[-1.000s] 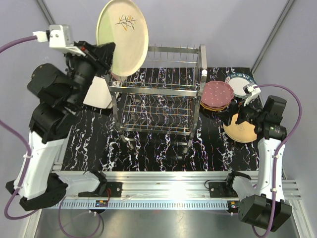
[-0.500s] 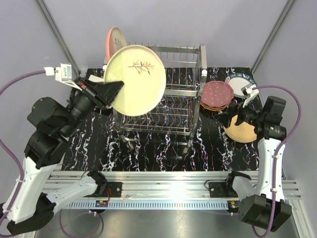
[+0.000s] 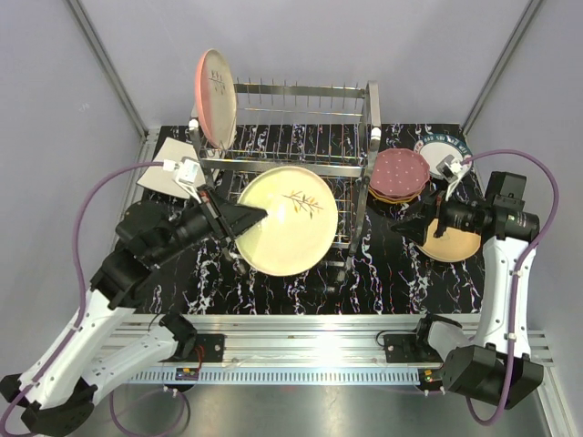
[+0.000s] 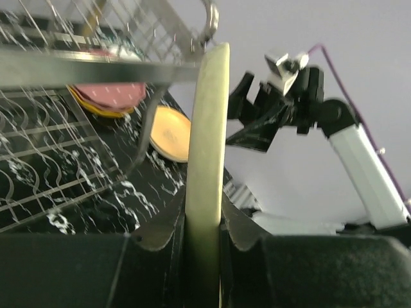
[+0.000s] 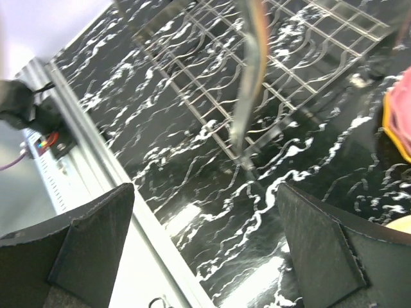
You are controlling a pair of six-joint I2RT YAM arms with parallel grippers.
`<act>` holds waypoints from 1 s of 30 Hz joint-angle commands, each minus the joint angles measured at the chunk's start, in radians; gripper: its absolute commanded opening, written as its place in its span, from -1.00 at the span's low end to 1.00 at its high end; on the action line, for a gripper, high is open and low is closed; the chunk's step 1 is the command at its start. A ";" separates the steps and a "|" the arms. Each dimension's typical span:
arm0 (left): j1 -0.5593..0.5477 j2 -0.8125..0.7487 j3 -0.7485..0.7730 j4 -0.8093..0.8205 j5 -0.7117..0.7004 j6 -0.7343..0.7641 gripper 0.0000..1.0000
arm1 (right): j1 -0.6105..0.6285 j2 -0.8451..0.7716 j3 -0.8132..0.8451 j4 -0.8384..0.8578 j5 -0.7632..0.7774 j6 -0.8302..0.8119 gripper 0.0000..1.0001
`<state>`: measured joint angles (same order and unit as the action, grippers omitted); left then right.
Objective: Unload the plates from the dish rack
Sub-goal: Pass the plate from the left arm to the right
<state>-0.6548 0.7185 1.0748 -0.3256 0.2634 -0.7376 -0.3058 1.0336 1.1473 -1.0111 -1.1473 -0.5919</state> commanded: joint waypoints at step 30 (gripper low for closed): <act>-0.098 0.240 -0.383 0.928 0.181 -0.229 -1.00 | 0.226 0.054 -0.233 0.416 -0.285 0.559 0.99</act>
<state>-0.7391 0.9478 0.6758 0.3363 0.4671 -0.9203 -0.1032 1.1137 0.9417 -0.7715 -1.3972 -0.1818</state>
